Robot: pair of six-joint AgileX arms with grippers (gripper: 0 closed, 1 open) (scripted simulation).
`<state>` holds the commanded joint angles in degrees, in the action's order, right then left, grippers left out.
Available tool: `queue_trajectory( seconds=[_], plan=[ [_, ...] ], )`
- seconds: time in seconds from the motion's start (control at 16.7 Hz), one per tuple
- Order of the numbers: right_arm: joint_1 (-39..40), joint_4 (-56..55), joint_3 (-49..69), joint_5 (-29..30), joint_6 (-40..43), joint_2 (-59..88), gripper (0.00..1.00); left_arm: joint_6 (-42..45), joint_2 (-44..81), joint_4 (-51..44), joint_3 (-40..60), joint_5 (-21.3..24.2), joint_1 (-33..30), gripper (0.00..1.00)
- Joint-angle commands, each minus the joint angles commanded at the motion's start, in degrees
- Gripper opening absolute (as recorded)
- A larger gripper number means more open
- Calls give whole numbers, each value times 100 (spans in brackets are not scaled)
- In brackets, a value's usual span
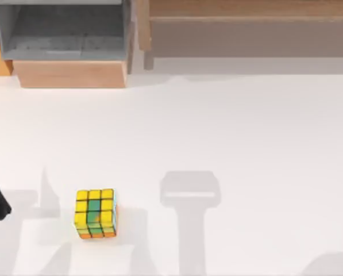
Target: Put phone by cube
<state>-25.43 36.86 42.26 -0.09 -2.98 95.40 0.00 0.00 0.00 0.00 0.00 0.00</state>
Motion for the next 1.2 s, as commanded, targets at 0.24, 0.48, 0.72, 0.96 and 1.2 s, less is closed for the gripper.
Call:
queue_trajectory(
  seconds=[0.24, 0.48, 0.72, 0.96, 1.2],
  plan=[
    [0, 0, 0, 0, 0, 0, 92, 0, 0, 0, 0, 0, 0, 100],
    [0, 0, 0, 0, 0, 0, 62, 0, 0, 0, 0, 0, 0, 100],
    [0, 0, 0, 0, 0, 0, 32, 0, 0, 0, 0, 0, 0, 100],
    [0, 0, 0, 0, 0, 0, 2, 0, 0, 0, 0, 0, 0, 100],
    [0, 0, 0, 0, 0, 0, 0, 0, 0, 0, 0, 0, 0, 100]
  ],
)
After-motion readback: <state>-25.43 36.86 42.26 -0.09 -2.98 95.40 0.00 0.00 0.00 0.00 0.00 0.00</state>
